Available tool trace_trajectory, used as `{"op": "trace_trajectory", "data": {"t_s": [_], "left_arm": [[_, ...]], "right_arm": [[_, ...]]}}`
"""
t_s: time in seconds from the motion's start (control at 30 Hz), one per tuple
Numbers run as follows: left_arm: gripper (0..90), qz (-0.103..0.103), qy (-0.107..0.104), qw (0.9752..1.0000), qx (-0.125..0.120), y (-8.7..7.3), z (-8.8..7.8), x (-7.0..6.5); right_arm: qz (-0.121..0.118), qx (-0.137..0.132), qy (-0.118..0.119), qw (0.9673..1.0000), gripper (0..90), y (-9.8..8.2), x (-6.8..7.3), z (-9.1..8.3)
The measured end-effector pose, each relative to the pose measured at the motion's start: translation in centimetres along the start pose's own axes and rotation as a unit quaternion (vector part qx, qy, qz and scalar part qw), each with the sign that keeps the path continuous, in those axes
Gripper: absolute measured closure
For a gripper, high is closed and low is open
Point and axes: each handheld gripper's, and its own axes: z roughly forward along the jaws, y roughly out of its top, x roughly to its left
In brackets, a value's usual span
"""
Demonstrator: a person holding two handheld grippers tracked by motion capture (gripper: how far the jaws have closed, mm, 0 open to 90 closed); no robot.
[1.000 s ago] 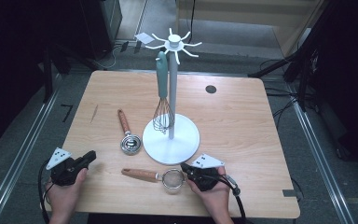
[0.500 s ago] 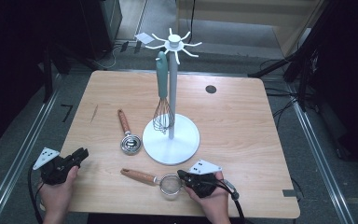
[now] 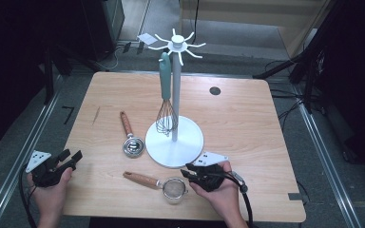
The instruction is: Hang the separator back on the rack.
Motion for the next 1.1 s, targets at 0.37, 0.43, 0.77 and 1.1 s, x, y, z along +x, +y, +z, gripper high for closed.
{"op": "trace_trajectory", "data": {"t_s": [0.37,0.43,0.77,1.1], "left_arm": [[29.6,0.043,0.034,0.9984,0.016,-0.2,0.7,-1.2],[27.9,0.047,0.037,0.9981,0.017,-0.3,0.8,-1.3],[11.4,0.052,0.033,0.9978,0.025,-0.2,0.9,-1.4],[0.0,0.065,0.011,0.9971,0.036,-0.2,1.0,-1.6]], "right_arm": [[-0.045,0.066,0.040,0.9960,54.1,3.6,0.9,1.5],[-0.054,0.085,0.049,0.9938,51.5,4.3,1.4,2.1],[-0.085,0.148,0.078,0.9822,47.0,6.0,3.5,5.1],[-0.094,0.175,0.098,0.9752,49.5,6.2,4.5,6.6]]}}
